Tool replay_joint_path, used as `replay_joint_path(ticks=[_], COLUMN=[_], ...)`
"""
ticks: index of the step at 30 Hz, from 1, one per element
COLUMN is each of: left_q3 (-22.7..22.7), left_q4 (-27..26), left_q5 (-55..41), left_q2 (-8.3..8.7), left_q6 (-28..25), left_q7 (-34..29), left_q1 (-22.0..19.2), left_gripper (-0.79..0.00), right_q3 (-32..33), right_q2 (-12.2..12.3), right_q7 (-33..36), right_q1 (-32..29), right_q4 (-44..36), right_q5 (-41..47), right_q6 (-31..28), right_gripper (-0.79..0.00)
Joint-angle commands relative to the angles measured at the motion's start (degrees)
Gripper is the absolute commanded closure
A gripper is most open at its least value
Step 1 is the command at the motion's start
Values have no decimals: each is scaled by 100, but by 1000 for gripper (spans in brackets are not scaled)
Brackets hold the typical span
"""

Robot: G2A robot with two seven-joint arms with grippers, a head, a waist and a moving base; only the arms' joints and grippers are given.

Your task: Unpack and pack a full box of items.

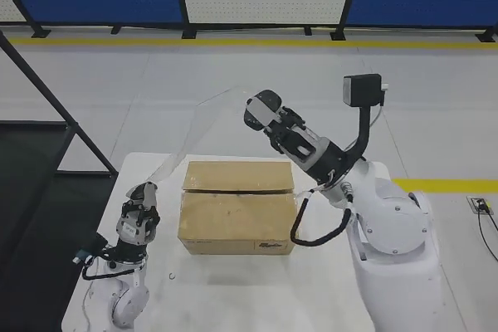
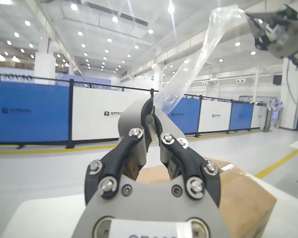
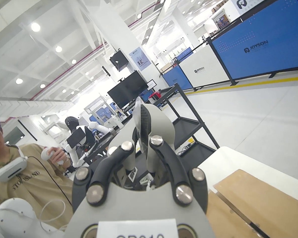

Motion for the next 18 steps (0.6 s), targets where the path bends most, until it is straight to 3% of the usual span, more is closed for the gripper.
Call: replay_joint_path(ticks=[1, 5, 9, 18], left_q3=[-96, -257, -347, -347], left_q4=[-113, -245, -326, -326], left_q5=[-778, -2176, -3577, -3577], left_q2=[22, 102, 207, 207], left_q6=[-359, -1134, -1497, -1497], left_q7=[-657, -2153, -3781, -3781], left_q1=[60, 141, 164, 164], left_gripper=[0, 0, 0, 0], right_q3=[106, 251, 285, 285], right_q2=[56, 167, 241, 241], right_q7=[226, 679, 954, 954], right_q1=[-83, -282, -393, -393], right_q4=[-72, -231, -331, -331], right_q5=[-135, -288, -535, -535], right_q6=[-380, -1074, -1188, -1188], right_gripper=[0, 0, 0, 0])
